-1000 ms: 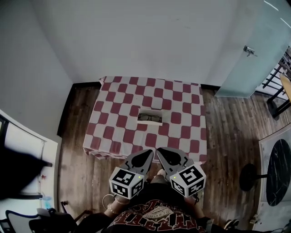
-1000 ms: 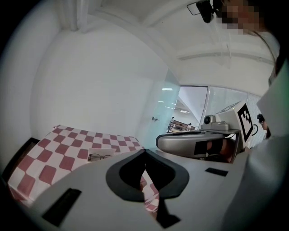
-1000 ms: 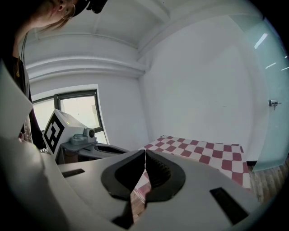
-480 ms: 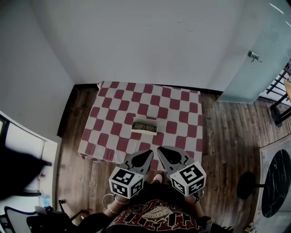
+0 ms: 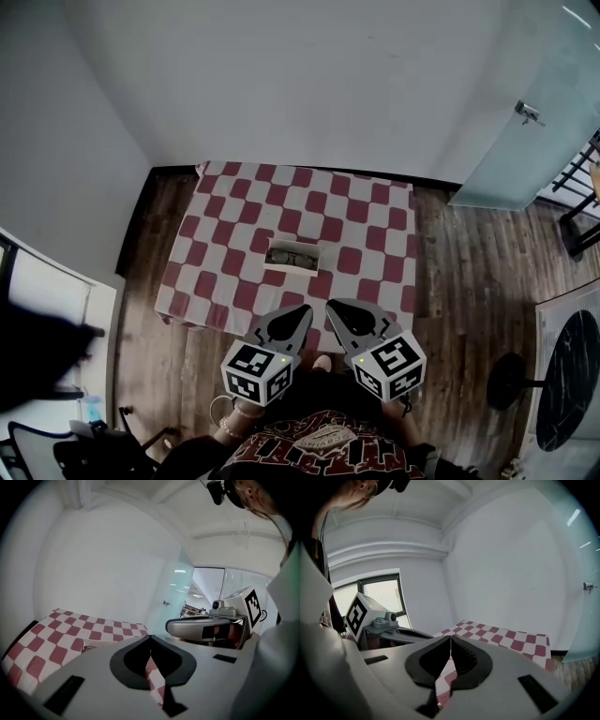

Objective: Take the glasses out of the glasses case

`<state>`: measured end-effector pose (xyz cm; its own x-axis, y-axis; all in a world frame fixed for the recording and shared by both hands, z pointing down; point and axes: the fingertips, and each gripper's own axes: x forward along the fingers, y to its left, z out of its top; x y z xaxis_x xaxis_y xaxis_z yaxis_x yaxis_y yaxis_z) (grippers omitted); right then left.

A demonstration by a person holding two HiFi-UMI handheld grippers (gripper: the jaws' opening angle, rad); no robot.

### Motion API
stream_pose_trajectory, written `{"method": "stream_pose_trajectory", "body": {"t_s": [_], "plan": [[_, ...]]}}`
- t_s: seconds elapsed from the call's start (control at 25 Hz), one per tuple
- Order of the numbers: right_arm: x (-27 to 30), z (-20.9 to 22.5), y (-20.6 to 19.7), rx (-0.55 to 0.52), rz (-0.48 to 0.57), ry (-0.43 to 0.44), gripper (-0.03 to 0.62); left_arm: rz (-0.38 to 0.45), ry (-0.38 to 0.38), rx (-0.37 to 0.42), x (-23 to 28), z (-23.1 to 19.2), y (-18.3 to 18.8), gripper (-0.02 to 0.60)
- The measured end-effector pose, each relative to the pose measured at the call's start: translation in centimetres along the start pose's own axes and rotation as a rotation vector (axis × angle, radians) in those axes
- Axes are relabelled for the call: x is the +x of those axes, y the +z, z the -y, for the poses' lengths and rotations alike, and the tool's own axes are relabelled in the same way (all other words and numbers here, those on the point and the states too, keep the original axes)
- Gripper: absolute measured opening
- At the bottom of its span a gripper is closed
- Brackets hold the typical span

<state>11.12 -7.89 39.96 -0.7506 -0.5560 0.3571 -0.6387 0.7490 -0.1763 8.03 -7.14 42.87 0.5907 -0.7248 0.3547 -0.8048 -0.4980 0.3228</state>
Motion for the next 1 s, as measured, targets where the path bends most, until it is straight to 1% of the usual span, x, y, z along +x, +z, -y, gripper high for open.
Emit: {"method": "stream_pose_trajectory", "body": {"t_s": [0.08,0.2,0.44,0.64,0.8,1.0], "plan": [[0.2,0.4,0.0,0.002,-0.005,-0.016,0.020,0.002,-0.016,-0.003,0.4,-0.2,0.3,0.009],[0.7,1.0,0.2,0.008,-0.002,-0.051,0.020,-0.009,-0.051,0.015,1.1,-0.7,0.6,0.009],[2.4,2.7,0.8,0.062,0.010,-0.166,0.020,-0.067,-0.163,0.053,3.1,-2.4,1.6,0.009],[4.4,3.5,0.9,0.097,-0.008,-0.239,0.020,-0.109,-0.228,0.070,4.2,-4.8,2.4,0.009],[6.7,3.6,0.8,0.128,-0.030,-0.256,0.020,-0.146,-0.257,0.053,4.5,-7.0,2.3,0.009],[9.5,3.6,0.5,0.141,-0.066,-0.259,0.020,-0.182,-0.270,0.030,4.8,-9.6,1.6,0.009]]}}
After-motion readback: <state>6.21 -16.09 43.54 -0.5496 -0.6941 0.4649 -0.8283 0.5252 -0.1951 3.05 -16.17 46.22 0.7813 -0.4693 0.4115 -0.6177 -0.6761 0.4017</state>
